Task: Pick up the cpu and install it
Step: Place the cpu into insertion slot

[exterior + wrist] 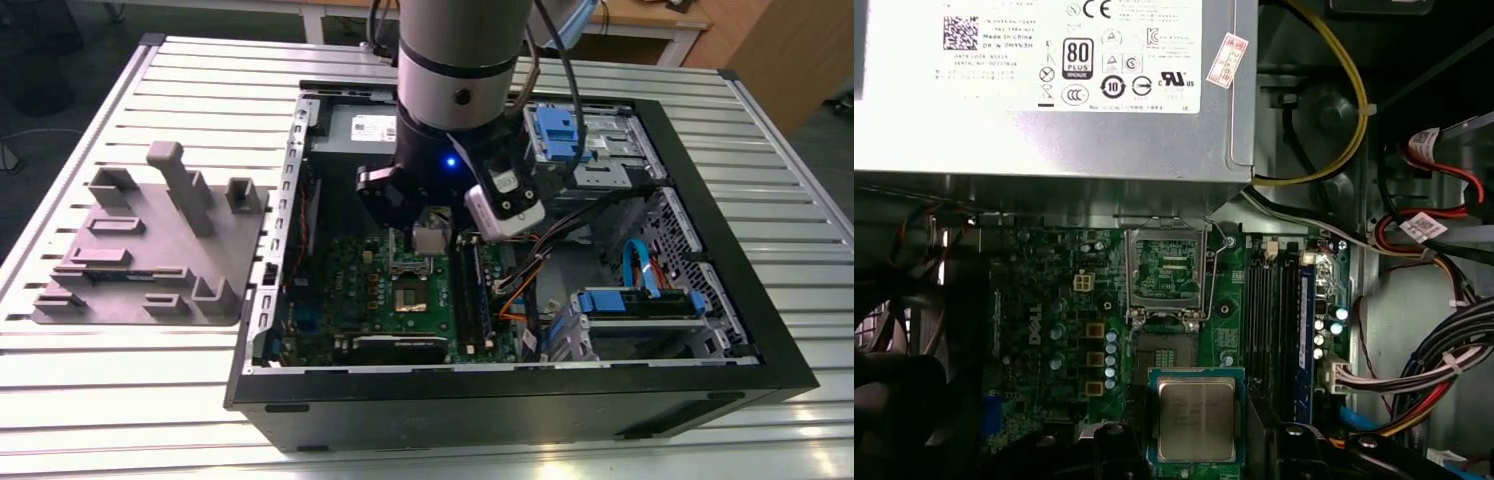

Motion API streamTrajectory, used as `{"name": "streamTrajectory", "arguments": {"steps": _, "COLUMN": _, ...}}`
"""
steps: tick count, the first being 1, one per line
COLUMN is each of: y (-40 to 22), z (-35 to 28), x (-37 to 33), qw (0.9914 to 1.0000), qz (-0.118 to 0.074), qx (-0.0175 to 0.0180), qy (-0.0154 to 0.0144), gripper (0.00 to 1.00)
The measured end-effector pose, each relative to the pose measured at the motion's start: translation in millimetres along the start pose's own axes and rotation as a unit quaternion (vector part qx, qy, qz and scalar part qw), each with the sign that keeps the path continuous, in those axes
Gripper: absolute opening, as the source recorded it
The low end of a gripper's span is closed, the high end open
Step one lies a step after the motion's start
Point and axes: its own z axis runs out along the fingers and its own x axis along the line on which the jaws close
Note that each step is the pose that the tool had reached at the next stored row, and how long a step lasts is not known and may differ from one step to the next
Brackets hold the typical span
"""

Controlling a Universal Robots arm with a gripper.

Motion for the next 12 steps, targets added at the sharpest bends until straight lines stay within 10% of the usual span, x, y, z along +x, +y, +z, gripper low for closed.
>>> {"name": "streamTrajectory", "arguments": {"steps": 12, "y": -3.1, "z": 21.8, "x": 5.1, "qw": 0.99996, "qz": -0.008, "qx": -0.0001, "qy": 0.0039, "gripper": 0.47}}
